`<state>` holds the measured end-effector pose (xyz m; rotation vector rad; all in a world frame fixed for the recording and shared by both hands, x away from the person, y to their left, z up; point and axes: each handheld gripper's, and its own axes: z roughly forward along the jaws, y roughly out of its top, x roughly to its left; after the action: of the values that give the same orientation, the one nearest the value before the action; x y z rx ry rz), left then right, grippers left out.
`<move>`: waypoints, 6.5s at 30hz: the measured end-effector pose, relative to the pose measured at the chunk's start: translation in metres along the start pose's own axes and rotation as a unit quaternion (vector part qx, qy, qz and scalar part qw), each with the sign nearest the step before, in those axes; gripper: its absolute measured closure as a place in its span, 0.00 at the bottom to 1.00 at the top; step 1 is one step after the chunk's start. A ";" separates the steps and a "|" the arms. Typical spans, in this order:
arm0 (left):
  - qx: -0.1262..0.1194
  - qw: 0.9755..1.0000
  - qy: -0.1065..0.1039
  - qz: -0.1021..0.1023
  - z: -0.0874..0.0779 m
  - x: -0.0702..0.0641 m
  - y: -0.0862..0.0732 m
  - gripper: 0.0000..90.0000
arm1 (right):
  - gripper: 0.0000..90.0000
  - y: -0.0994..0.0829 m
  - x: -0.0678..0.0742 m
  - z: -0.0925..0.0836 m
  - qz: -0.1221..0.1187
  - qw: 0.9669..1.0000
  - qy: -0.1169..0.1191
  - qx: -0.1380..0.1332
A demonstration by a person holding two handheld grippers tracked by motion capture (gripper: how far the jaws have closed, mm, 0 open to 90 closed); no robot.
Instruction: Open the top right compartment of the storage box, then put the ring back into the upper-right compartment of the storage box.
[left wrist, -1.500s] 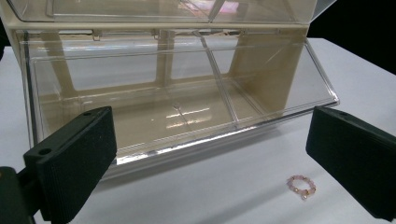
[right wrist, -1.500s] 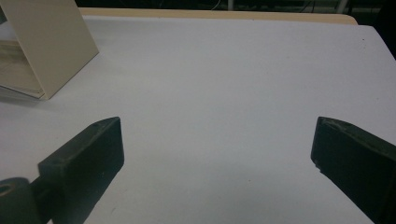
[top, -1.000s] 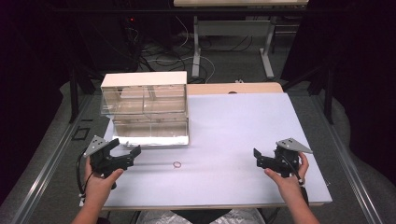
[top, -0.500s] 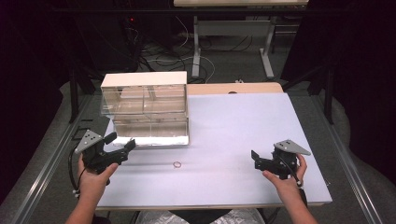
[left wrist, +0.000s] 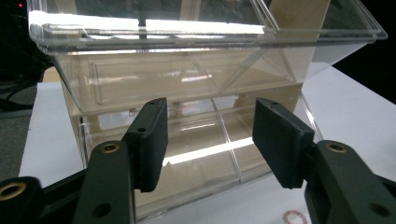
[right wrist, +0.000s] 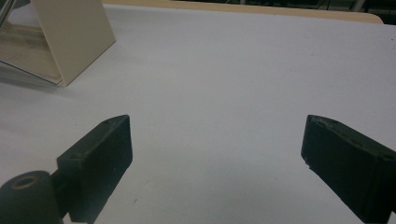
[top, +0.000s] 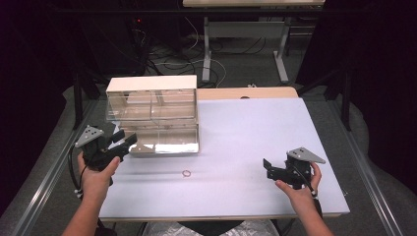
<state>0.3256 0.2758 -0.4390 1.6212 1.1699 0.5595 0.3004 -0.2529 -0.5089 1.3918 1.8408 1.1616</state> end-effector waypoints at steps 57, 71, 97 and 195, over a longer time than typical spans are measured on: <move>0.035 0.998 0.042 -0.005 0.011 0.001 0.035 1.00 | 0.16 -0.002 -0.003 0.002 0.015 1.000 -0.001 0.005; 0.027 0.999 0.040 -0.011 0.006 -0.001 0.041 1.00 | 0.16 -0.002 -0.002 0.003 0.011 1.000 -0.002 0.005; -0.002 0.999 0.041 -0.022 0.001 -0.005 0.067 1.00 | 0.17 -0.002 0.001 0.003 0.006 1.000 0.006 0.012; -0.029 0.998 0.030 -0.045 0.010 -0.004 0.084 1.00 | 0.60 0.060 0.155 0.096 -0.187 0.936 0.267 0.131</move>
<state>0.3674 0.2666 -0.3659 1.5035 1.2521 0.5818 0.3599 -0.0713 -0.4906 0.8257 2.5845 1.1959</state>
